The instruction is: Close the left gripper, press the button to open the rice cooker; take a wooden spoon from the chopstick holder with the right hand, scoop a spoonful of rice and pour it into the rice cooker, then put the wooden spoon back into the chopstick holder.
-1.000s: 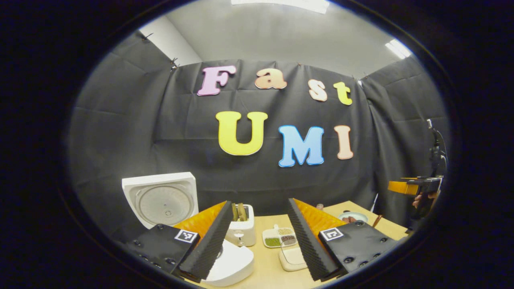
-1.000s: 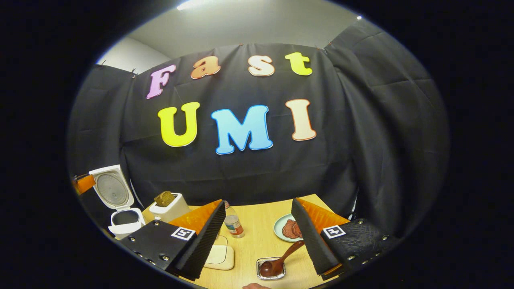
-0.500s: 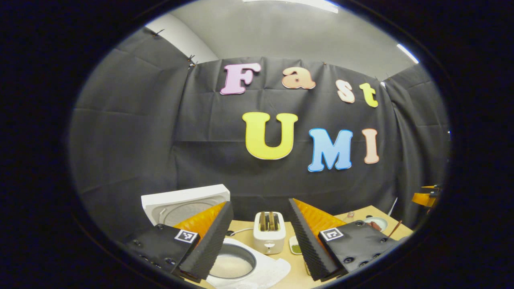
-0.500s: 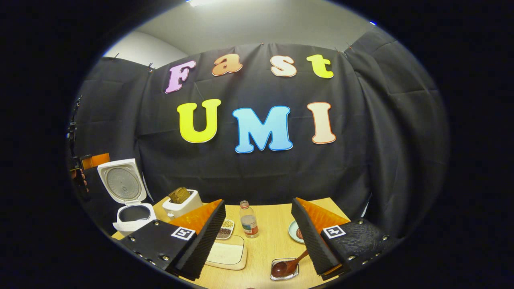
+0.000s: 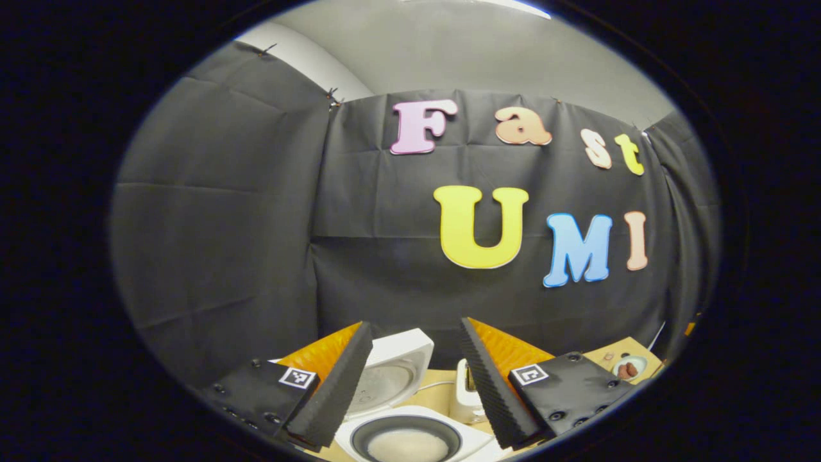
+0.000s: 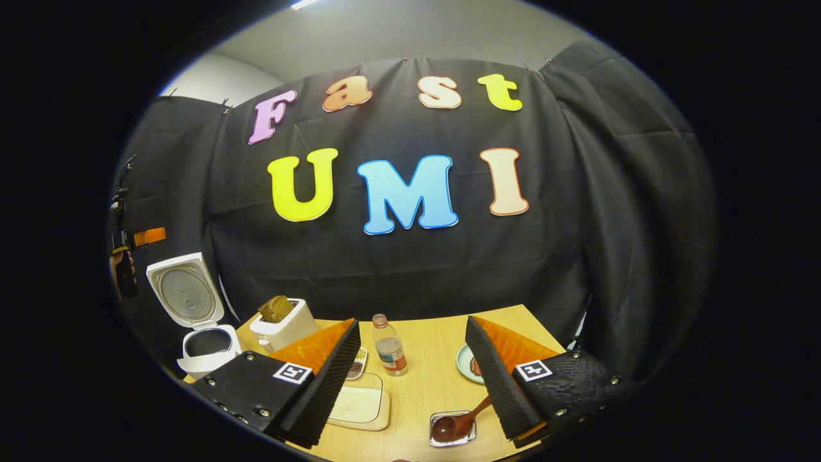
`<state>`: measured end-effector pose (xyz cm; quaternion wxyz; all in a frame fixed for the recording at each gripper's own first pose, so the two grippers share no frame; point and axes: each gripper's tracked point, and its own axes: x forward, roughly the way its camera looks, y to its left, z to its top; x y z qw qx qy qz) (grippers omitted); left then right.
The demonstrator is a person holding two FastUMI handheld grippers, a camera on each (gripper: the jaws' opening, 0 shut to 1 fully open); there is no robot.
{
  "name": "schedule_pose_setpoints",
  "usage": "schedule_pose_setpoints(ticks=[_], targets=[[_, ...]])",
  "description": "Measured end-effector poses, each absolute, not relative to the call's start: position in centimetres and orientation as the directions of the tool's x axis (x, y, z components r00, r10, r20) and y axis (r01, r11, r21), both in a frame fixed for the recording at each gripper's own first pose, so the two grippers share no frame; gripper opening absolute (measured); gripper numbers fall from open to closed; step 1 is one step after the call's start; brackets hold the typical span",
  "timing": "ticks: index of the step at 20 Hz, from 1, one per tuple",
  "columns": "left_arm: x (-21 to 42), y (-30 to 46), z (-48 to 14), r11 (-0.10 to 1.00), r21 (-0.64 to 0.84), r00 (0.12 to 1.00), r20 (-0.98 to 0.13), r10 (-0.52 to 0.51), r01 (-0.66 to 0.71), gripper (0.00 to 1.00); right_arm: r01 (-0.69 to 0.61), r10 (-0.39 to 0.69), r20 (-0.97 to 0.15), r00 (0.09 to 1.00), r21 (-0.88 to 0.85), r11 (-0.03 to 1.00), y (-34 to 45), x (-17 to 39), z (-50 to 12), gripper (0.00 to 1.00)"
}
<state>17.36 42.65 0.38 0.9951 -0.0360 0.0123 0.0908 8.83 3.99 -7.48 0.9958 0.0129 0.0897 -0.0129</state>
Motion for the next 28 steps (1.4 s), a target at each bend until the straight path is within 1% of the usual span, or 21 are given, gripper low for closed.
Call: schedule_pose_setpoints(ticks=[1, 3, 4, 6, 7, 8, 12, 14, 15, 18, 19, 21, 22, 23, 24, 25, 26, 28], targets=[[18.2, 43.6, 0.5, 0.978, -0.083, 0.981, -0.030, 0.191, -0.193, 0.92, 0.035, -0.031, -0.180, 0.983, 0.022, 0.999, 3.8, 9.0, -7.5, 0.99], [20.2, 46.4, 0.0, 0.964, -0.088, 0.967, -0.045, 0.250, -0.253, 0.92, 0.036, -0.032, -0.183, 0.983, 0.019, 0.999, 3.8, 9.5, -7.8, 0.99], [21.3, 47.5, -0.3, 0.955, -0.094, 0.960, -0.061, 0.275, -0.280, 0.95, 0.035, -0.031, -0.185, 0.982, 0.016, 0.999, 3.9, 9.6, -7.9, 0.99], [23.1, 48.8, -1.6, 0.943, -0.122, 0.949, -0.103, 0.297, -0.309, 0.92, 0.036, -0.032, -0.190, 0.981, 0.016, 0.999, 4.0, 9.8, -8.1, 0.99], [23.9, 49.5, -2.3, 0.937, -0.126, 0.943, -0.116, 0.312, -0.325, 0.95, 0.036, -0.032, -0.193, 0.981, 0.019, 0.999, 4.0, 9.8, -8.2, 0.99], [24.9, 50.5, -2.8, 0.931, -0.126, 0.936, -0.125, 0.328, -0.343, 0.95, 0.037, -0.032, -0.196, 0.980, 0.020, 0.999, 4.0, 9.9, -8.5, 1.00], [27.5, 52.4, -4.5, 0.920, -0.066, 0.915, -0.156, 0.372, -0.385, 0.97, 0.044, -0.041, -0.203, 0.978, 0.007, 0.999, 3.5, 10.1, -8.6, 1.00], [28.0, 53.5, -6.1, 0.904, -0.054, 0.892, -0.198, 0.406, -0.424, 0.97, 0.049, -0.045, -0.205, 0.978, 0.012, 0.999, 3.3, 10.1, -8.6, 1.00], [28.1, 54.0, -6.9, 0.896, -0.059, 0.881, -0.220, 0.419, -0.441, 0.96, 0.053, -0.049, -0.205, 0.977, 0.012, 0.999, 3.1, 10.2, -8.5, 1.00], [28.1, 54.4, -9.0, 0.886, -0.034, 0.856, -0.277, 0.436, -0.462, 0.96, 0.048, -0.044, -0.214, 0.976, 0.014, 0.999, 2.9, 10.5, -8.6, 1.00], [28.6, 54.6, -9.2, 0.879, -0.050, 0.852, -0.277, 0.444, -0.474, 0.96, 0.045, -0.042, -0.214, 0.976, 0.012, 0.999, 2.9, 10.5, -8.5, 0.99], [27.9, 54.4, -9.3, 0.867, -0.069, 0.835, -0.313, 0.451, -0.494, 0.98, 0.036, -0.032, -0.215, 0.976, 0.012, 0.999, 3.1, 10.5, -8.3, 0.99], [27.4, 54.0, -9.3, 0.869, -0.063, 0.837, -0.312, 0.450, -0.491, 0.94, 0.025, -0.020, -0.208, 0.978, 0.020, 0.999, 3.5, 10.2, -7.9, 1.00], [27.0, 53.6, -9.1, 0.869, -0.062, 0.838, -0.308, 0.451, -0.491, 0.96, 0.011, -0.005, -0.194, 0.981, 0.029, 1.000, 4.0, 10.1, -7.4, 1.00], [26.4, 52.5, -9.1, 0.873, -0.061, 0.843, -0.298, 0.447, -0.484, 0.96, 0.002, 0.003, -0.179, 0.984, 0.030, 1.000, 4.3, 9.9, -6.8, 1.00], [25.8, 51.6, -9.0, 0.876, -0.058, 0.848, -0.289, 0.444, -0.479, 0.94, -0.004, 0.008, -0.161, 0.987, 0.026, 1.000, 4.5, 9.8, -6.1, 1.00], [25.2, 50.9, -9.2, 0.880, -0.057, 0.853, -0.282, 0.439, -0.471, 0.96, -0.010, 0.014, -0.143, 0.990, 0.026, 1.000, 4.7, 9.6, -5.4, 0.99], [23.8, 49.2, -9.2, 0.889, -0.061, 0.863, -0.276, 0.423, -0.455, 0.94, -0.030, 0.034, -0.125, 0.992, 0.035, 0.999, 5.4, 9.4, -4.1, 0.99]])
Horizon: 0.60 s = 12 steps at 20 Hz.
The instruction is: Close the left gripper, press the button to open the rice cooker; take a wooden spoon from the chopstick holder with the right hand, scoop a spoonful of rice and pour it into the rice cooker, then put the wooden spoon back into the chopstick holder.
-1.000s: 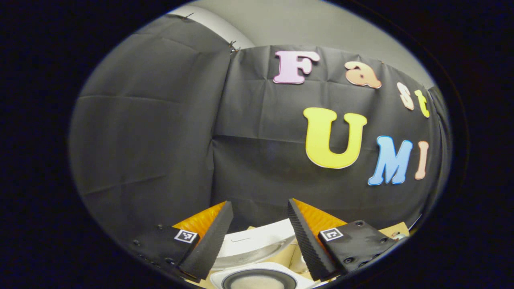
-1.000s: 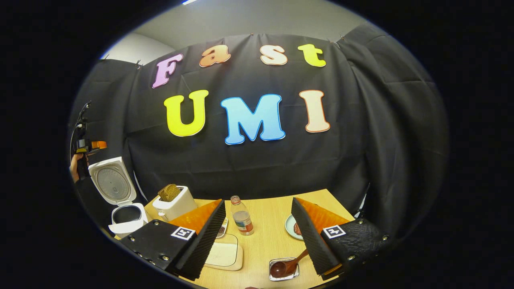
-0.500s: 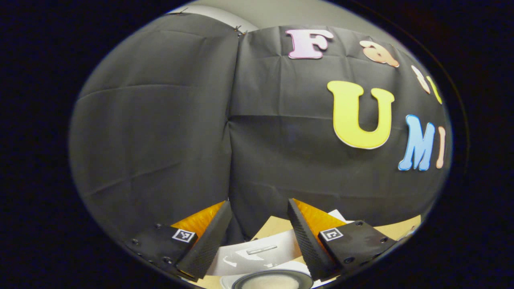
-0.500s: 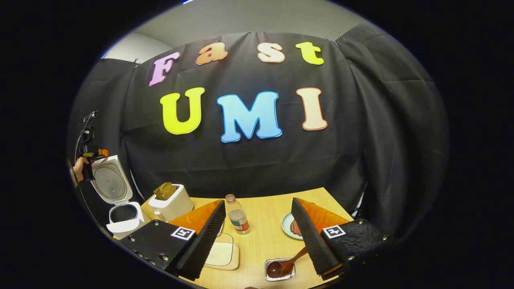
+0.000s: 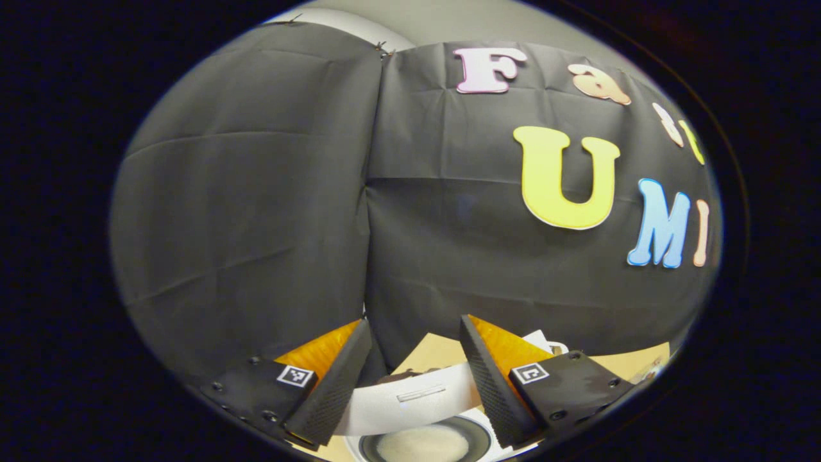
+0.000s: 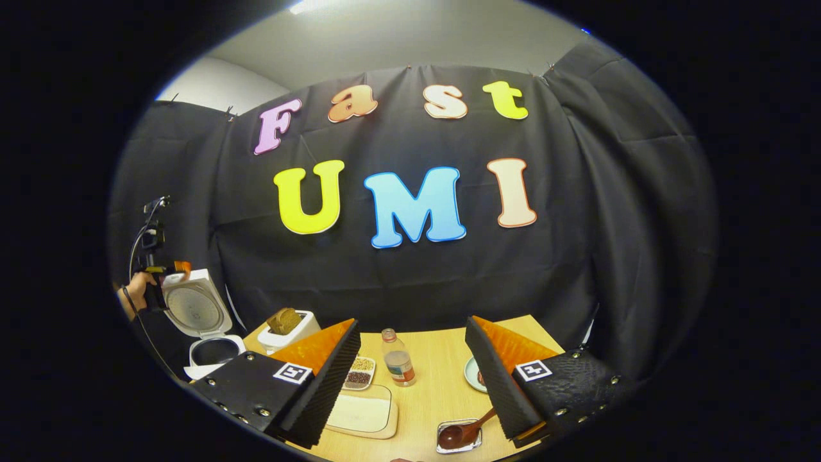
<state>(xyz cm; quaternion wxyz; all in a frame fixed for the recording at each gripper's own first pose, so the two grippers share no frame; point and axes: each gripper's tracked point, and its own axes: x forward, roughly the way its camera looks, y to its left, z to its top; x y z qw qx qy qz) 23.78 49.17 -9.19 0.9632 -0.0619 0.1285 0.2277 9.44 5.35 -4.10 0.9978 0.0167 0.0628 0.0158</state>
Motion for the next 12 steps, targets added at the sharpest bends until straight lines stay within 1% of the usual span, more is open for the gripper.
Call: schedule_pose_setpoints(ticks=[2, 6, 7, 8, 9, 11, 12], targets=[[22.6, 47.4, -9.7, 0.895, -0.064, 0.869, -0.278, 0.409, -0.441, 0.96, -0.055, 0.062, -0.123, 0.991, 0.056, 0.997, 5.9, 9.2, -3.3, 0.99], [19.9, 44.5, -11.5, 0.906, -0.077, 0.880, -0.287, 0.379, -0.415, 0.95, -0.071, 0.077, -0.107, 0.991, 0.058, 0.996, 6.1, 8.4, -2.5, 0.99], [19.3, 43.7, -12.0, 0.908, -0.079, 0.879, -0.296, 0.373, -0.412, 0.95, -0.077, 0.082, -0.115, 0.990, 0.051, 0.996, 6.2, 8.2, -2.7, 0.99], [18.6, 42.9, -12.6, 0.907, -0.094, 0.877, -0.313, 0.365, -0.411, 0.92, -0.088, 0.093, -0.127, 0.987, 0.047, 0.995, 6.4, 8.1, -3.2, 0.99], [18.0, 42.1, -13.3, 0.908, -0.102, 0.875, -0.329, 0.355, -0.406, 0.95, -0.096, 0.102, -0.141, 0.985, 0.045, 0.994, 6.5, 7.9, -3.6, 0.99], [17.2, 40.9, -14.6, 0.915, -0.103, 0.877, -0.344, 0.336, -0.391, 0.95, -0.105, 0.112, -0.156, 0.981, 0.049, 0.993, 6.6, 7.6, -4.0, 0.99], [16.6, 40.1, -15.6, 0.920, -0.101, 0.874, -0.366, 0.319, -0.378, 0.92, -0.108, 0.115, -0.159, 0.981, 0.053, 0.993, 6.6, 7.5, -4.2, 0.99]])
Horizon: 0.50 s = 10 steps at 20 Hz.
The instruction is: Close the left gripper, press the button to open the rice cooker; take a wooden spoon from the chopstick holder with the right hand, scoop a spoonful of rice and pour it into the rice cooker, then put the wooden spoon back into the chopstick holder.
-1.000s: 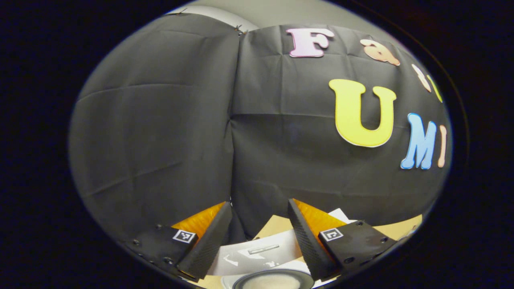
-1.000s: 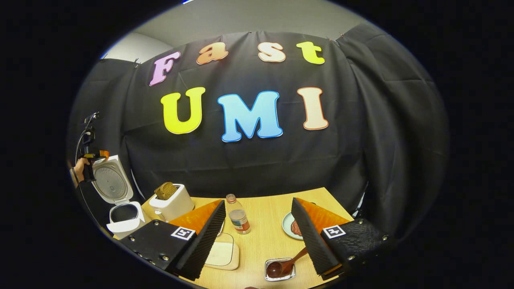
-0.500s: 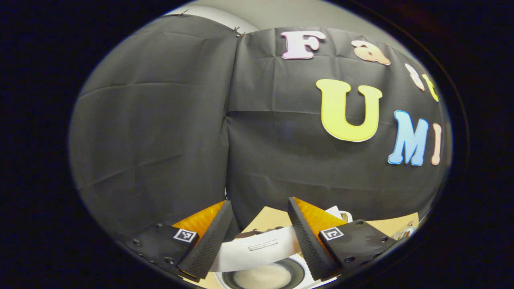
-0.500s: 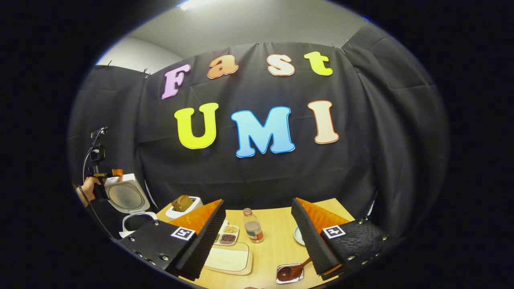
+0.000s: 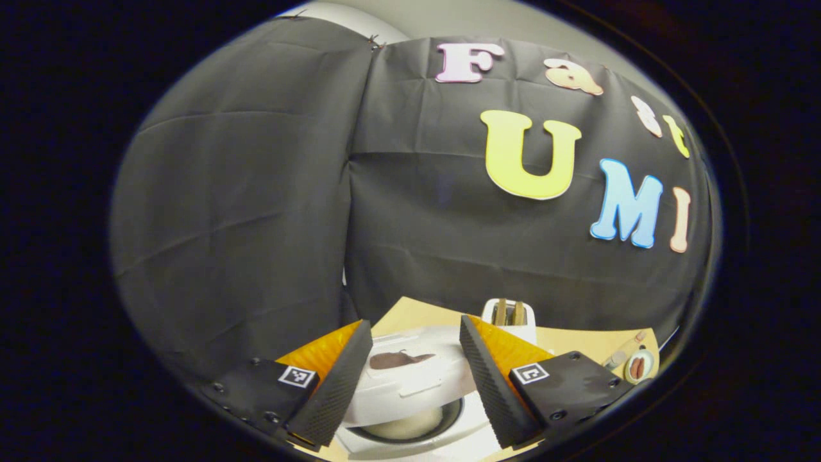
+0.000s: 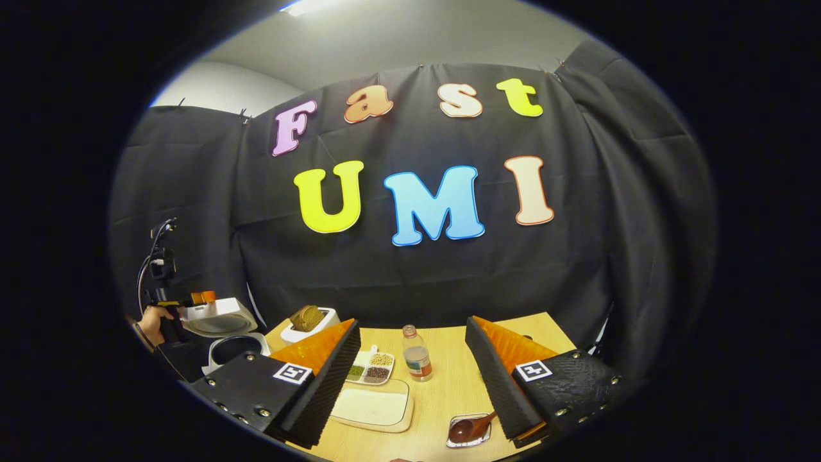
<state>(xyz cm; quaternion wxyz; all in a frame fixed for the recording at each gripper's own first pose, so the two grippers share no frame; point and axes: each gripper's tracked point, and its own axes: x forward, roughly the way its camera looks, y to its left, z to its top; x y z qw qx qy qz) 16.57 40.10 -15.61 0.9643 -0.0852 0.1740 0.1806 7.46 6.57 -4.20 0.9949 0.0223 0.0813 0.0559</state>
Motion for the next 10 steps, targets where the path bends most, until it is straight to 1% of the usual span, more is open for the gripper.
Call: schedule_pose_setpoints(ticks=[2, 5, 7, 10], targets=[[15.3, 39.1, -17.8, 0.925, -0.093, 0.858, -0.416, 0.301, -0.369, 0.96, -0.110, 0.119, -0.170, 0.978, 0.060, 0.992, 6.4, 7.3, -4.5, 0.99], [14.0, 38.0, -20.3, 0.930, -0.101, 0.848, -0.454, 0.273, -0.353, 0.98, -0.115, 0.126, -0.182, 0.975, 0.071, 0.991, 6.3, 7.4, -4.8, 0.99], [13.4, 37.4, -21.2, 0.931, -0.106, 0.846, -0.464, 0.263, -0.348, 0.96, -0.116, 0.128, -0.186, 0.974, 0.074, 0.990, 6.3, 7.4, -4.9, 0.99], [13.1, 37.0, -21.7, 0.930, -0.113, 0.844, -0.468, 0.261, -0.350, 0.98, -0.122, 0.135, -0.192, 0.972, 0.077, 0.990, 6.4, 7.4, -5.0, 0.99]])
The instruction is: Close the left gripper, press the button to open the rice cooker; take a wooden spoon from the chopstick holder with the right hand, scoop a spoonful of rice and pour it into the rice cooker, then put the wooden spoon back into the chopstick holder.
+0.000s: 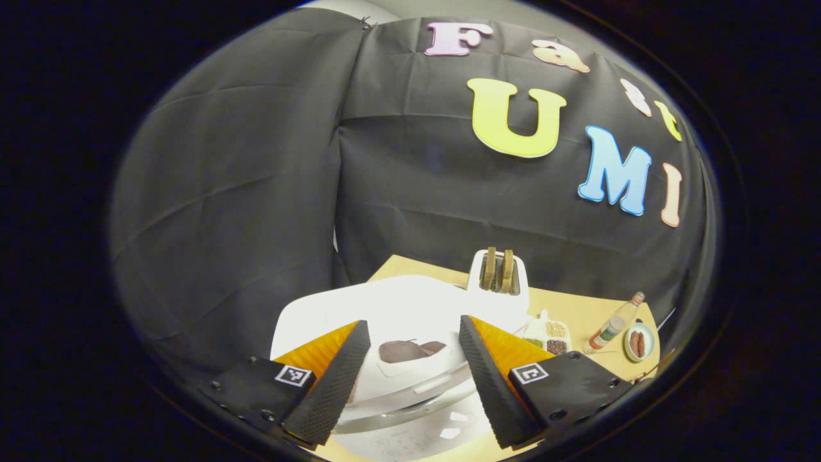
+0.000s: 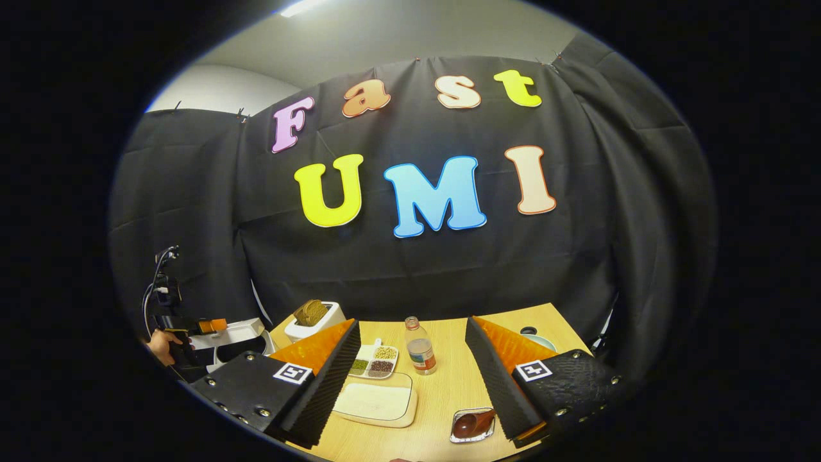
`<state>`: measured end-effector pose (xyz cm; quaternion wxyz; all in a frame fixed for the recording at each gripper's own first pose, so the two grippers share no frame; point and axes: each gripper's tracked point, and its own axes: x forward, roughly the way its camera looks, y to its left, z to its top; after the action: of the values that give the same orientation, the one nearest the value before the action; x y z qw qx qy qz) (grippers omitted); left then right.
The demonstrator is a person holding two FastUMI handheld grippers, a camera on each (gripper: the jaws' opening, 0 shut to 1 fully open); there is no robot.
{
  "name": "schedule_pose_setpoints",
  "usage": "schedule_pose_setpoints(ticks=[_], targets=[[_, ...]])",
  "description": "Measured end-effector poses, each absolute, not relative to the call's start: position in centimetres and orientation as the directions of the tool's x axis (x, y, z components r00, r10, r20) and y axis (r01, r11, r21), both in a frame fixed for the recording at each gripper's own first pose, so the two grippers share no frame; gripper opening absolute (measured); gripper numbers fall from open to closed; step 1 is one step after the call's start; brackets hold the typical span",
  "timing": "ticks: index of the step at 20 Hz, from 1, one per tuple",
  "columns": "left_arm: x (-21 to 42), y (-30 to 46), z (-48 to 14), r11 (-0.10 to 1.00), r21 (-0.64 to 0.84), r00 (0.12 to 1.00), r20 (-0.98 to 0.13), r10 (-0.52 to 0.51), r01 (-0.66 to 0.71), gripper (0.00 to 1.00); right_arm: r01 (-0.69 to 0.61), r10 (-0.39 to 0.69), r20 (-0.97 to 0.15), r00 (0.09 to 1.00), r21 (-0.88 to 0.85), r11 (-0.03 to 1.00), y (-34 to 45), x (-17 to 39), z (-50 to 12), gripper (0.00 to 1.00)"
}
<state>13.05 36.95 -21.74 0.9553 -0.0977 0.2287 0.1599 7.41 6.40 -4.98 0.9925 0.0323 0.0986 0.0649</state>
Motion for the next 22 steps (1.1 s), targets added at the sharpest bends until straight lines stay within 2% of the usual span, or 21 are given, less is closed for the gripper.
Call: schedule_pose_setpoints(ticks=[8, 22], targets=[[12.5, 36.2, -23.5, 0.934, -0.115, 0.854, -0.455, 0.253, -0.338, 0.98, -0.122, 0.132, -0.190, 0.973, 0.066, 0.990, 6.8, 7.3, -4.9, 0.99], [11.7, 35.1, -27.5, 0.954, -0.038, 0.827, -0.510, 0.237, -0.297, 0.98, -0.094, 0.103, -0.189, 0.977, 0.057, 0.994, 6.1, 5.9, -5.0, 0.99]])
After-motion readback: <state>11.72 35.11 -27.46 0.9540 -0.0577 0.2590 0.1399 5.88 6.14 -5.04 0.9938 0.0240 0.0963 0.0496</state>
